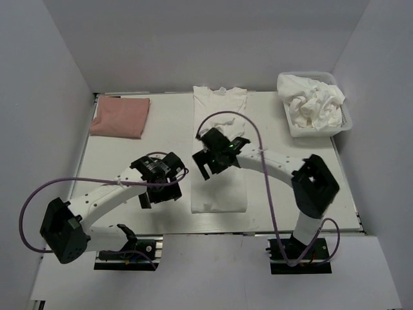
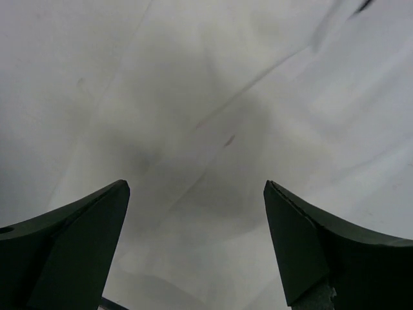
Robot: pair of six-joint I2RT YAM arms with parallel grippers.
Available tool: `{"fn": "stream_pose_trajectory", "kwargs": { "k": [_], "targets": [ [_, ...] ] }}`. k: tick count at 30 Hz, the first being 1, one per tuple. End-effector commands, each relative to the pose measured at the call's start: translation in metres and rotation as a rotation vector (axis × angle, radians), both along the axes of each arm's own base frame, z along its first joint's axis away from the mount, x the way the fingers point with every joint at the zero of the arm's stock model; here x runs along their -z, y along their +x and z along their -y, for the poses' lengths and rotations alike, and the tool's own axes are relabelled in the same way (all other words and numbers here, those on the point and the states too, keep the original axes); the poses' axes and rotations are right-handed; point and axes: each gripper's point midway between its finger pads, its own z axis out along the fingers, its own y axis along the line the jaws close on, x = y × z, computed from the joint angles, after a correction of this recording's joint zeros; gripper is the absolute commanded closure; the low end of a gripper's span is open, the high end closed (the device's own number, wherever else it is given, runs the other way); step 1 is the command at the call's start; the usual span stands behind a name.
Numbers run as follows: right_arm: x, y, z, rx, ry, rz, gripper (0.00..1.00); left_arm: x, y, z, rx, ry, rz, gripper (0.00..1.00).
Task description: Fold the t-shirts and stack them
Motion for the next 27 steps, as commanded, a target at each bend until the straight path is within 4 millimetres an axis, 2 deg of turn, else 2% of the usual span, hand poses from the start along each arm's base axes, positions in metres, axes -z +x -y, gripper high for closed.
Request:
{"fn": "stream_pose_trajectory", "kwargs": {
  "k": [1,2,5,8,10,14,15,18,20,23,27],
  "targets": [
    [0.026,-0.019,-0.004,-0.046,-0.165,-0.031,0.1,-0.013,-0.01,-0.011,-0.121,-0.063,0.055,0.0],
    [0.033,-0.031,-0.019,-0.091,-0.187,-0.026,0.1,-0.013,-0.011,-0.01,-0.131,-0.087,0.063,0.0],
    [0.033,-0.042,-0.032,-0.106,-0.205,-0.021,0.1,-0.02,-0.015,-0.013,-0.141,-0.134,0.102,0.0],
    [0.043,-0.047,-0.015,-0.052,-0.271,-0.013,0.1,-0.021,-0.016,-0.015,-0.15,-0.146,0.111,0.0],
    [0.04,-0.048,-0.003,-0.019,-0.302,0.012,0.1,-0.02,-0.018,-0.016,-0.15,-0.148,0.112,0.0],
    [0.052,-0.062,0.029,0.041,-0.372,-0.017,0.1,-0.014,-0.019,-0.015,-0.149,-0.127,0.082,0.0],
    [0.047,-0.065,0.038,0.06,-0.37,-0.015,0.1,-0.012,-0.019,-0.015,-0.14,-0.118,0.075,0.0],
    [0.051,-0.076,0.063,0.144,-0.379,-0.027,0.1,-0.009,-0.017,-0.01,-0.129,-0.12,0.066,0.0],
    [0.036,-0.078,0.062,0.199,-0.297,-0.019,0.1,-0.008,-0.014,-0.006,-0.117,-0.13,0.064,0.0],
    [0.033,-0.092,0.065,0.222,-0.226,-0.06,0.1,-0.008,-0.011,-0.001,-0.087,-0.133,0.059,0.0],
    [0.046,-0.114,0.076,0.232,-0.201,-0.138,0.1,-0.004,-0.006,0.011,-0.022,-0.136,0.032,0.0]
  ]
}}
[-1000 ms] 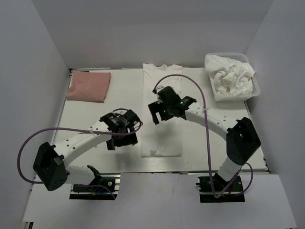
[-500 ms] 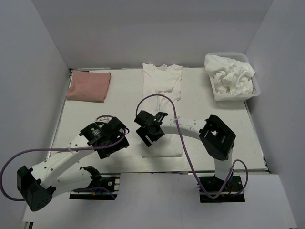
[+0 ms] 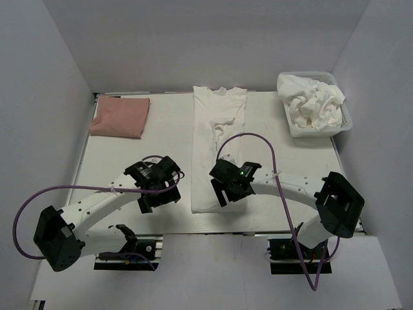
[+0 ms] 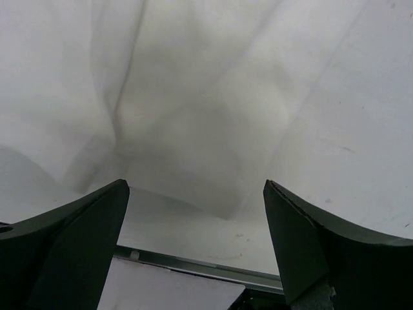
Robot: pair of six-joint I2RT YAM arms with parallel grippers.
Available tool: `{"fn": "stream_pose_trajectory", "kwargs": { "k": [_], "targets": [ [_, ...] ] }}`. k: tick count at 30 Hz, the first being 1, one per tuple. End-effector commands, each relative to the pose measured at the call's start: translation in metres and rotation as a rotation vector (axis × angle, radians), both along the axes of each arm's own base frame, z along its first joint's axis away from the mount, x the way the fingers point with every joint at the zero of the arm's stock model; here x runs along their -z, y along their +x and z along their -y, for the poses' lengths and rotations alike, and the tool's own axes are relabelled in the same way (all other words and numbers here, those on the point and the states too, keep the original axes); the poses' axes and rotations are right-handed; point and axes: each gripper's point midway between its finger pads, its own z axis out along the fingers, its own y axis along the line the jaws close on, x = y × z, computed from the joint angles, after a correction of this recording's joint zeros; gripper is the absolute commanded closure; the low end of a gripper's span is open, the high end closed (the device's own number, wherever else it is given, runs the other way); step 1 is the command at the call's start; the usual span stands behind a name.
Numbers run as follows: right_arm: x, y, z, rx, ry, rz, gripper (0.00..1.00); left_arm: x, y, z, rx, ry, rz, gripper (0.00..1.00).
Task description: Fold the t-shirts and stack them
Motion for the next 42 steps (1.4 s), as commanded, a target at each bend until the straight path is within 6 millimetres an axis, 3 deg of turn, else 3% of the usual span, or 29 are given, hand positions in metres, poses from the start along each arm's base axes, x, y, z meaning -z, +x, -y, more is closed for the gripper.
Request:
{"fn": "stream_pose_trajectory", "kwargs": {
  "k": [1,4,9,12,16,21,23,28,30,31,35,36,38,39,40,42],
  "targets": [
    [0.008,-0.014,0.004,0.063,0.047,-0.05,0.1,-0.007,0.015,0.021,0.073,-0.056,0.034,0.0],
    [0.005,-0.014,0.007,0.081,0.076,-0.033,0.1,0.0,0.021,0.039,0.15,-0.078,0.009,0.0],
    [-0.02,0.003,0.013,0.181,0.24,0.055,0.1,0.021,0.024,0.073,0.297,-0.144,-0.06,0.0],
    [-0.006,-0.003,0.034,0.229,0.25,0.02,0.1,0.036,0.026,0.081,0.344,-0.144,-0.096,0.13],
    [0.006,-0.016,0.03,0.183,0.309,-0.106,0.1,0.045,0.018,0.1,0.415,-0.231,-0.121,0.16],
    [0.024,-0.015,0.038,0.198,0.274,-0.179,0.1,0.055,0.016,0.131,0.477,-0.398,-0.109,0.2],
    [0.025,-0.017,0.029,0.182,0.328,-0.214,0.1,0.063,0.015,0.129,0.472,-0.384,-0.132,0.25],
    [0.029,-0.016,0.032,0.201,0.368,-0.261,0.11,0.081,0.01,0.122,0.457,-0.341,-0.182,0.45],
    [0.031,-0.023,0.031,0.198,0.389,-0.296,0.16,0.083,0.007,0.122,0.46,-0.348,-0.19,0.53],
    [0.033,-0.022,0.034,0.21,0.393,-0.302,0.2,0.085,0.008,0.123,0.45,-0.349,-0.193,0.65],
    [0.037,-0.033,0.035,0.216,0.413,-0.356,0.58,0.088,0.006,0.121,0.444,-0.333,-0.218,0.99],
    [0.035,-0.037,0.029,0.204,0.453,-0.384,0.76,0.088,0.006,0.121,0.444,-0.333,-0.218,1.0],
    [0.041,-0.049,0.027,0.202,0.477,-0.432,0.85,0.083,0.004,0.121,0.438,-0.35,-0.213,1.0],
    [0.041,-0.055,0.026,0.197,0.486,-0.457,0.95,0.082,0.001,0.118,0.436,-0.347,-0.218,1.0],
    [0.047,-0.063,0.032,0.215,0.47,-0.484,1.0,0.08,-0.003,0.115,0.418,-0.35,-0.221,1.0],
    [0.045,-0.069,0.033,0.234,0.476,-0.501,1.0,0.076,-0.012,0.112,0.406,-0.355,-0.24,1.0]
  ]
}}
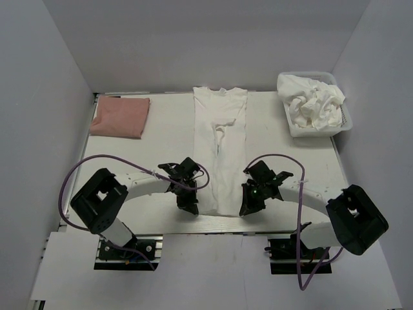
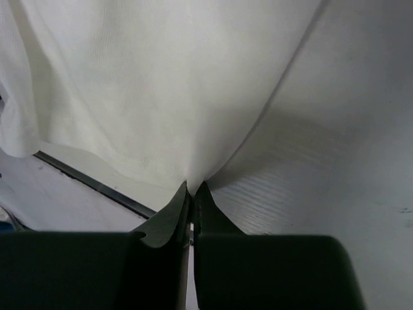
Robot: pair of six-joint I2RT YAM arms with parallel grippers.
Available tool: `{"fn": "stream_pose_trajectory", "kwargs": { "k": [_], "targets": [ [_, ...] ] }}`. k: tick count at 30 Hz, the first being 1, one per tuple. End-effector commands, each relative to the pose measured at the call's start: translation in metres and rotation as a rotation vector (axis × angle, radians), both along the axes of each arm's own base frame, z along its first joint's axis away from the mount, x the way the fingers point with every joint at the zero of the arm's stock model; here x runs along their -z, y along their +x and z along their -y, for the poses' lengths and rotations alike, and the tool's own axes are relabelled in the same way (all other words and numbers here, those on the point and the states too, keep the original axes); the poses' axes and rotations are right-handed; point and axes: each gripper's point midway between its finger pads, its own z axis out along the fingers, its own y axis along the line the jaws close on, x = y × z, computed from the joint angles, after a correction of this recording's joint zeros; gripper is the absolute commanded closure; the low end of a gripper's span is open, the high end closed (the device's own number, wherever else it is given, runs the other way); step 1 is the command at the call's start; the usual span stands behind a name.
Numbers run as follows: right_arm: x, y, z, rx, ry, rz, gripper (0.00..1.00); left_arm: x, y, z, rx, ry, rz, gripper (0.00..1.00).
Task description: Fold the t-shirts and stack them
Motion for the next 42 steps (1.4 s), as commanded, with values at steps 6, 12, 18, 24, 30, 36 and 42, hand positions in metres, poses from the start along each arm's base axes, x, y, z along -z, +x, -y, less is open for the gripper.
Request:
{"fn": "stream_pose_trajectory", "kwargs": {
  "k": [6,12,18,24,30,36,42],
  "targets": [
    [-0.033,-0.021,-0.005,0.02,0.127,0.027,1.0,-0.027,-0.03,-0.018,-0.037,0.04,-0.04,1.0],
    [-0.05,0.007,-0.008,0.046,0.094,0.124,1.0,-0.062,0.012,-0.009,-0.093,0.081,0.105,1.0],
    [-0.089,0.083,0.0,0.183,-0.063,0.35,1.0,-0.092,0.083,-0.004,-0.208,0.181,0.289,1.0],
    [-0.128,0.149,-0.003,0.315,-0.071,0.503,1.0,-0.111,0.152,-0.012,-0.345,0.29,0.367,1.0],
    [-0.151,0.216,0.008,0.404,-0.137,0.632,1.0,-0.122,0.223,-0.008,-0.418,0.319,0.404,1.0],
    [-0.158,0.264,0.005,0.395,-0.144,0.678,1.0,-0.132,0.268,-0.002,-0.382,0.265,0.482,1.0],
    [-0.142,0.294,0.004,0.394,-0.152,0.639,1.0,-0.124,0.293,0.009,-0.322,0.229,0.522,1.0]
  ]
}}
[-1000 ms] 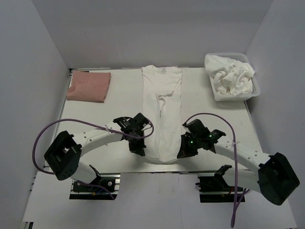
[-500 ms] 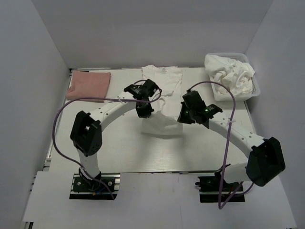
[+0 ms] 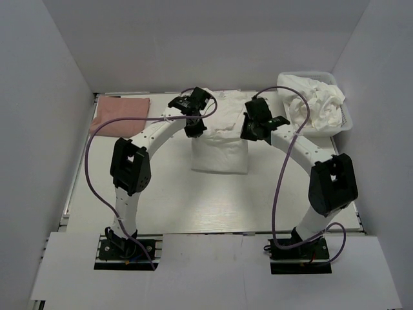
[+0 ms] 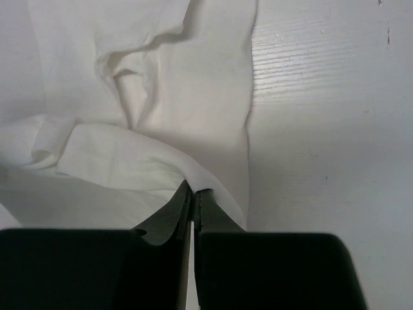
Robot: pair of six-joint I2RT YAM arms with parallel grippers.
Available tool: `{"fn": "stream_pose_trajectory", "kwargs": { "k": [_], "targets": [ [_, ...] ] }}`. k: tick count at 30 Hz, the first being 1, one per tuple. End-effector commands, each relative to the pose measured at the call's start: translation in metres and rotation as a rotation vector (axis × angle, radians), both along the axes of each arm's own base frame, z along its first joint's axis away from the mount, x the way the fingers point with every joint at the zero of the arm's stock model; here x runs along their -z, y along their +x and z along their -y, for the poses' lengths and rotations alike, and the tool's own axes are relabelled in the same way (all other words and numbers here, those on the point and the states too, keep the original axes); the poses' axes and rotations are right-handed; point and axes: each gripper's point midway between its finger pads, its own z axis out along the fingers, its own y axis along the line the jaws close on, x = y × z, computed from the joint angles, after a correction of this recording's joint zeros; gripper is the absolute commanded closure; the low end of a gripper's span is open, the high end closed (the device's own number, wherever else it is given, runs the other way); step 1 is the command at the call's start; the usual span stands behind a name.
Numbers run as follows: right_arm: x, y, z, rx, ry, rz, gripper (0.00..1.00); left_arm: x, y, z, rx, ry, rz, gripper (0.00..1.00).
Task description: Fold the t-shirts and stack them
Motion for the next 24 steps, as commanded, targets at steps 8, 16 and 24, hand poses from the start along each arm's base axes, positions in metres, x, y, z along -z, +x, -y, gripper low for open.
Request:
{"fn": "stream_pose_trajectory", "kwargs": {
  "k": [8,16,24],
  "targets": [
    [0.004,0.049,0.0,-0.013,0.041,0.041,1.0,0.004,0.049,0.01,0.062,-0.025,0.106,1.0],
    [0.031,0.083,-0.002,-0.03,0.108,0.003,0.34,0.017,0.084,0.02,0.196,-0.107,0.141,0.36],
    [-0.008,0.062,-0.036,-0.25,0.237,0.076,0.1,-0.022,0.088,-0.007,0.202,-0.091,0.174,0.01]
  ]
}}
